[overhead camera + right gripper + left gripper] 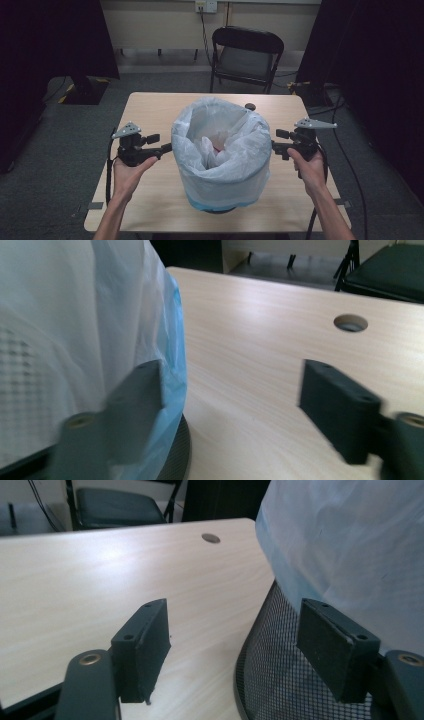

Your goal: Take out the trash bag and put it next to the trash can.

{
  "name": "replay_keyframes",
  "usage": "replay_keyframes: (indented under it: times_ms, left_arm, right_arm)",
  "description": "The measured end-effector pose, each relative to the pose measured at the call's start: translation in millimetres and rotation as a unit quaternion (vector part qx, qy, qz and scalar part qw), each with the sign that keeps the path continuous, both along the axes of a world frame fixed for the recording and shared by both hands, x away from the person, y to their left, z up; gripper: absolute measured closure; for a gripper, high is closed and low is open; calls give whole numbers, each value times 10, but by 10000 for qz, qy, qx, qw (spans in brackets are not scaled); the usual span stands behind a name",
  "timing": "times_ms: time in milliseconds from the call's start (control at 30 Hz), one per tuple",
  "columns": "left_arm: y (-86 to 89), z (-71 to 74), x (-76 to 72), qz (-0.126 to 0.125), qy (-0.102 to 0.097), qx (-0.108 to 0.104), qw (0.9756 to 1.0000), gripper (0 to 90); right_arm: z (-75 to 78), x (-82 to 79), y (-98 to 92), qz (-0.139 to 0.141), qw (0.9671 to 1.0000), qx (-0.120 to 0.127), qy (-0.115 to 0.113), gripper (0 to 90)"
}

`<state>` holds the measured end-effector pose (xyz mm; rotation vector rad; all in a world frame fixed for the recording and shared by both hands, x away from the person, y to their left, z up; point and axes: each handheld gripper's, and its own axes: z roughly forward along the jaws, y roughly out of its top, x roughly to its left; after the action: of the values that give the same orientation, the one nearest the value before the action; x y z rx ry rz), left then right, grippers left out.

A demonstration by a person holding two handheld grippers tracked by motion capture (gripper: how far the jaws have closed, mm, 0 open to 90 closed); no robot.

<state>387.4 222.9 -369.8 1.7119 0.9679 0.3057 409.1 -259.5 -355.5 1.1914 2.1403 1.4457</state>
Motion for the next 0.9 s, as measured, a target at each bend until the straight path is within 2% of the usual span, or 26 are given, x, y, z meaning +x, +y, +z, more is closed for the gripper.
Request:
replay_keyframes:
  times_ms: [67,100,200,267,300,367,400,433,467,500,533,567,600,633,700,800,900]
  left_arm:
    - [14,82,-19,-22,-100,91,9999,295]
    - [31,140,-37,-25,-224,97,9997,310]
    - [73,281,-82,-104,-439,-94,9989,395]
    - [68,390,-122,-71,-596,-18,9982,419]
    - [68,443,-142,-93,-702,-34,9975,448]
    - [80,546,-160,-215,-815,-186,9963,479]
    - [85,601,-167,-255,-846,-272,9957,519]
    - [96,655,-172,-274,-790,-428,9956,510]
    - [109,699,-166,-386,-798,-568,9944,488]
    - [112,748,-173,-406,-702,-547,9952,489]
    - [109,789,-183,-389,-641,-390,9964,518]
    - [101,840,-198,-414,-689,-302,9963,547]
    - [101,871,-207,-453,-697,-395,9958,546]
    - [96,902,-218,-476,-658,-511,9954,528]
    - [59,965,-245,-580,-661,-545,9946,480]
    - [-51,1028,-289,-708,-685,-417,9943,423]
    - [-163,1039,-313,-796,-624,-358,9942,369]
  right_arm:
    - [80,0,-33,45,10000,72,-40,354]
    - [113,-7,-39,0,9999,76,-75,360]
    - [263,-50,-48,1,9995,160,-270,420]
    - [354,-80,-59,103,9975,452,-542,448]
    - [395,-93,-67,60,9965,557,-626,464]
    - [490,-111,-83,70,9980,441,-437,452]
    - [524,-117,-90,77,9978,495,-444,446]
    - [559,-122,-91,136,9973,573,-428,443]
    - [596,-130,-89,203,9969,619,-437,424]
    - [635,-141,-78,257,9965,666,-428,400]
    - [672,-148,-67,337,9959,735,-415,387]
    - [701,-156,-56,374,9955,764,-420,377]
    - [751,-171,-28,396,9953,767,-449,358]
    - [789,-184,-2,432,9951,744,-484,353]
    - [854,-219,64,570,9943,728,-532,324]
    - [917,-286,182,797,9933,609,-581,297]
    - [945,-354,296,941,9927,478,-589,275]
